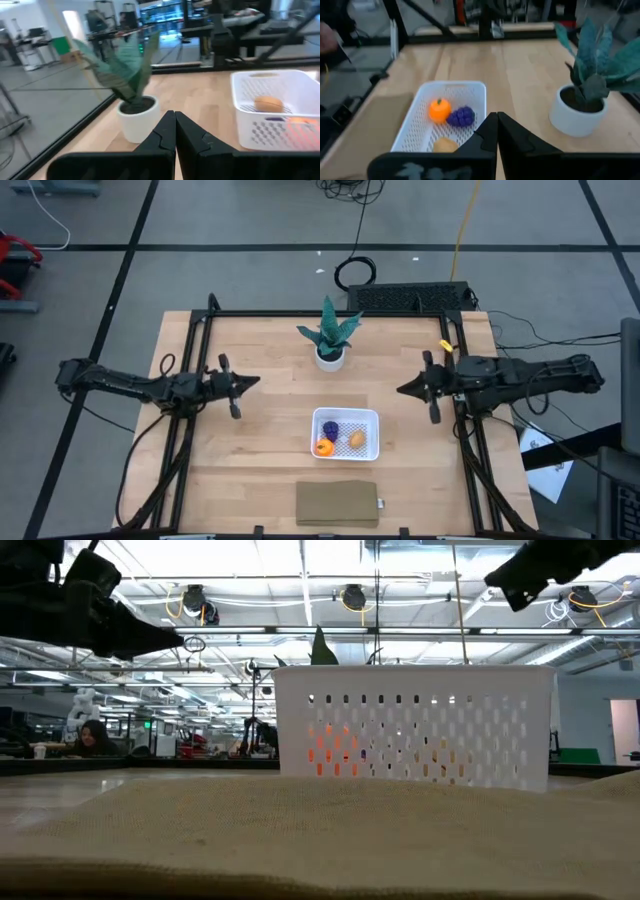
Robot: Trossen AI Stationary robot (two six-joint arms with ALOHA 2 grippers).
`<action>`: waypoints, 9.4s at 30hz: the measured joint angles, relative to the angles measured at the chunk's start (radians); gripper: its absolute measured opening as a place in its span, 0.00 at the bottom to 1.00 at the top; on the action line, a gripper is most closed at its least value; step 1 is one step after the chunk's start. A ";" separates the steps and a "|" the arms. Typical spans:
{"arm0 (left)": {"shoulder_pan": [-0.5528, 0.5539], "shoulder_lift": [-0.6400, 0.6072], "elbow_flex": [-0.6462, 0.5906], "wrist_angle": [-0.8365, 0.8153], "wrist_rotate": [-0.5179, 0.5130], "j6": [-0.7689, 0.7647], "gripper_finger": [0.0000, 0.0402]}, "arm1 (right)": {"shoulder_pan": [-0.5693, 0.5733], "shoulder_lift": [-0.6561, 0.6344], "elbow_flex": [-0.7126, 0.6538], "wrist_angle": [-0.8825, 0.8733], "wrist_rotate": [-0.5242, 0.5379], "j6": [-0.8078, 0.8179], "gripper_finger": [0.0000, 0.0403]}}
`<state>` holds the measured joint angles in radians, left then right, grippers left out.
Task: Pick and placing Produce into tupperware
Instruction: Return to Home Position
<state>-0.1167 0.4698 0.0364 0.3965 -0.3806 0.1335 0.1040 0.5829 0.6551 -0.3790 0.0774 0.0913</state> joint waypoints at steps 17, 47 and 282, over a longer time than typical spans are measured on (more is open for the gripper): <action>0.039 0.000 0.000 0.031 0.047 -0.008 0.00 | 0.000 -0.369 -0.255 0.125 -0.030 0.007 0.00; 0.039 0.000 0.000 0.048 0.012 0.039 0.00 | 0.000 -0.579 -0.455 0.284 -0.022 0.078 0.00; -0.056 -0.398 0.038 -0.471 0.124 -0.078 0.04 | 0.000 -0.581 -0.457 0.277 -0.079 0.020 0.00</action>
<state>-0.1730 0.0715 0.0742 -0.0746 -0.2562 0.0551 0.1043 0.0024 0.1978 -0.1017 -0.0011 0.1112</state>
